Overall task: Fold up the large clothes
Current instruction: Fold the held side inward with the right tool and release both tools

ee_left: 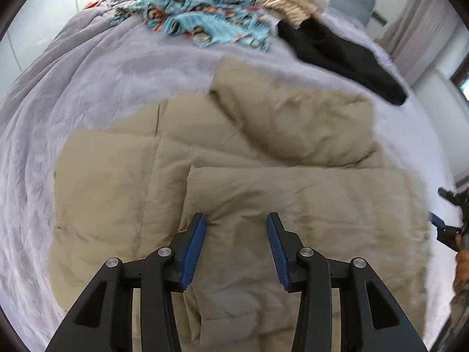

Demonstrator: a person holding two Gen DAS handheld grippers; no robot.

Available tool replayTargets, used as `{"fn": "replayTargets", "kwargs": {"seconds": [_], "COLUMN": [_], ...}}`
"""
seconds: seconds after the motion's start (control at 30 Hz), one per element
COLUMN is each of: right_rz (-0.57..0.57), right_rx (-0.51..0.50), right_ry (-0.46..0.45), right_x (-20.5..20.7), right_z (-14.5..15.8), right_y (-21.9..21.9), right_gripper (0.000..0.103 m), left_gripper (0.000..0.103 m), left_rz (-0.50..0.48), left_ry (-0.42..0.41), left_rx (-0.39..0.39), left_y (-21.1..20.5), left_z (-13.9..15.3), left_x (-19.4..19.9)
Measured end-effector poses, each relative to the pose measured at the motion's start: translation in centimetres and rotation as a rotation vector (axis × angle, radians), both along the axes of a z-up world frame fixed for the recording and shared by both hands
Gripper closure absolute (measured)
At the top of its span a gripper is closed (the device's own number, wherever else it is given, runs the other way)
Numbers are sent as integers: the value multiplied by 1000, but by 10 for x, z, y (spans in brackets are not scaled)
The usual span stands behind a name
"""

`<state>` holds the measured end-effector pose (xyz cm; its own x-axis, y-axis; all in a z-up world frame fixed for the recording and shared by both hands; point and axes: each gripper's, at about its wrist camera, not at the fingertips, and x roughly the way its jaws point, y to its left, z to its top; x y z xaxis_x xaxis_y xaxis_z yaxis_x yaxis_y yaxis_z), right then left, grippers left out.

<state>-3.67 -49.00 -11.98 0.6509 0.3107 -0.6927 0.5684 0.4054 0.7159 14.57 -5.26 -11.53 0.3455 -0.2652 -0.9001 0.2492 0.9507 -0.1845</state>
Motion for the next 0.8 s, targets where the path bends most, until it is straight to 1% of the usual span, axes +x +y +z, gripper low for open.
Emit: {"fn": "replayTargets", "kwargs": {"seconds": [0.03, 0.07, 0.1, 0.13, 0.17, 0.2, 0.23, 0.27, 0.33, 0.4, 0.47, 0.5, 0.53, 0.57, 0.6, 0.63, 0.67, 0.7, 0.73, 0.77, 0.8], "right_rz": [-25, -32, -35, -19, 13, 74, 116, 161, 214, 216, 199, 187, 166, 139, 122, 114, 121, 132, 163, 196, 235], "right_rx": [89, 190, 254, 297, 284, 209, 127, 49, -65, -117, -141, -142, -145, -168, -205, -257, -334, -376, -428, -440, -432], "right_ry": [2, -17, -28, -46, -52, -39, -20, 13, 97, 118, 102, 93, 94, 110, 128, 149, 163, 162, 142, 116, 88], "right_x": [6, 14, 18, 25, 31, 42, 49, 55, 62, 66, 61, 59, 56, 55, 54, 46, 41, 38, 34, 30, 27], "right_z": [-20, -36, -47, -52, -51, -43, -36, -32, -37, -44, -48, -51, -51, -46, -40, -27, -11, 0, 16, 27, 34], "right_y": [-7, -9, -9, -5, 1, 7, 11, 15, 17, 16, 16, 16, 15, 14, 16, 17, 21, 25, 34, 42, 50], "right_gripper": [37, 38, 41, 60, 76, 78, 83, 84, 85, 85, 84, 83, 78, 73, 73, 73, 73, 73, 75, 80, 80], "left_gripper": [58, 58, 58, 58, 58, 58, 58, 58, 58, 58, 58, 58, 58, 58, 58, 58, 58, 58, 58, 58, 58], "left_rz": [4, 7, 4, 0, -4, -11, -20, -28, -50, -66, -77, -79, -76, -69, -61, -46, -41, -45, -48, -59, -68], "left_ry": [2, 1, 1, 1, 0, -2, -2, -1, -2, -7, -18, -21, -19, -18, -19, -24, -29, -33, -35, -40, -42], "left_rx": [1, 3, 8, 15, 26, 38, 42, 43, 40, 50, 69, 76, 77, 82, 87, 90, 76, 39, 19, -5, -15], "left_y": [2, 3, 4, 4, 3, 3, 2, 1, -4, -9, -12, -13, -12, -10, -9, -6, -3, 2, 4, 6, 6], "left_z": [-5, -7, -9, -12, -14, -16, -19, -22, -27, -31, -33, -33, -32, -27, -23, -16, -10, 0, 6, 12, 16], "left_x": [0, 1, 3, 4, 5, 6, 7, 8, 8, 7, 6, 5, 5, 5, 5, 4, 3, 1, -1, -4, -6]}}
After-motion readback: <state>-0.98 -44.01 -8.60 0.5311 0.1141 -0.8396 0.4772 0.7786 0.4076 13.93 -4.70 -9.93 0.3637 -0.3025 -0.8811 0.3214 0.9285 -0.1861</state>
